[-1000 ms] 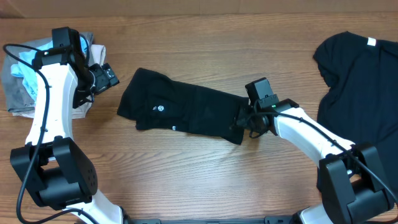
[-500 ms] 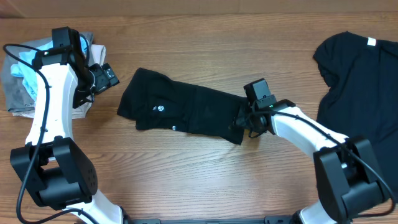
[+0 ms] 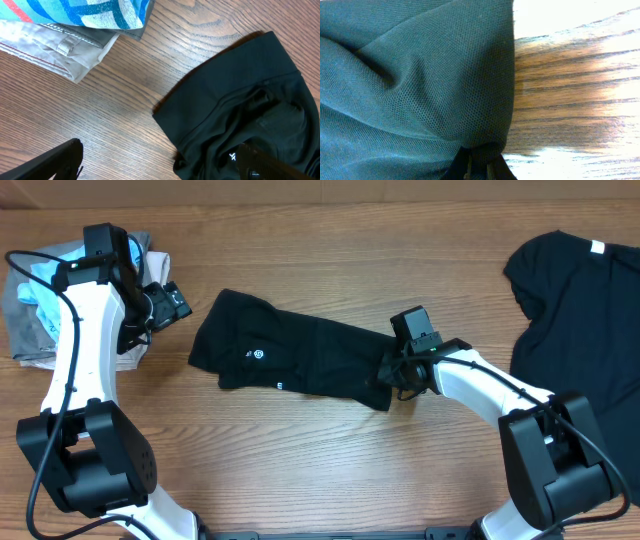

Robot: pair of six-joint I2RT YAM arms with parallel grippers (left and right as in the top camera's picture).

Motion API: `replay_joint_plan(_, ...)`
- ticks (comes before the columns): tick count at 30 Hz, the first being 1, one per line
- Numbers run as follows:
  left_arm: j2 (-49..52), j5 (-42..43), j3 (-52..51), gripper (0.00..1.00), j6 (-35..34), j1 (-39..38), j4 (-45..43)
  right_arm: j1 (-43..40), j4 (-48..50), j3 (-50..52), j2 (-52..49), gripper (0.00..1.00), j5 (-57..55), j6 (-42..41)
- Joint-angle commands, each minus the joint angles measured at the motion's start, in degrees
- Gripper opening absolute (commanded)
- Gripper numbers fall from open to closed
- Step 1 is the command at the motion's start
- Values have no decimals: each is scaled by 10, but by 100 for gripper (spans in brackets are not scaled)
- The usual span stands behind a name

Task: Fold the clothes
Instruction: 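Lift the right end and fold it leftward over the bundle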

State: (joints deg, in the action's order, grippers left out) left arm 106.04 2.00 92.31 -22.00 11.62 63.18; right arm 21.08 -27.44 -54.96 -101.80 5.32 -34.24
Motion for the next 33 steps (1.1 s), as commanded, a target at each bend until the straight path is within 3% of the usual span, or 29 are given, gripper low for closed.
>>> replay_joint_plan(1,-4,6,7,100,1,-5,0,-7,-22,3,-17,4,-4,-2)
replay_joint_plan(19,-4,5,7,100,1,-5,0,-271,-250,-73,70,4,5,59)
replay_joint_plan(33,-4,6,7,100,1,-5,0,-233,-459,-323,73,4,116,90)
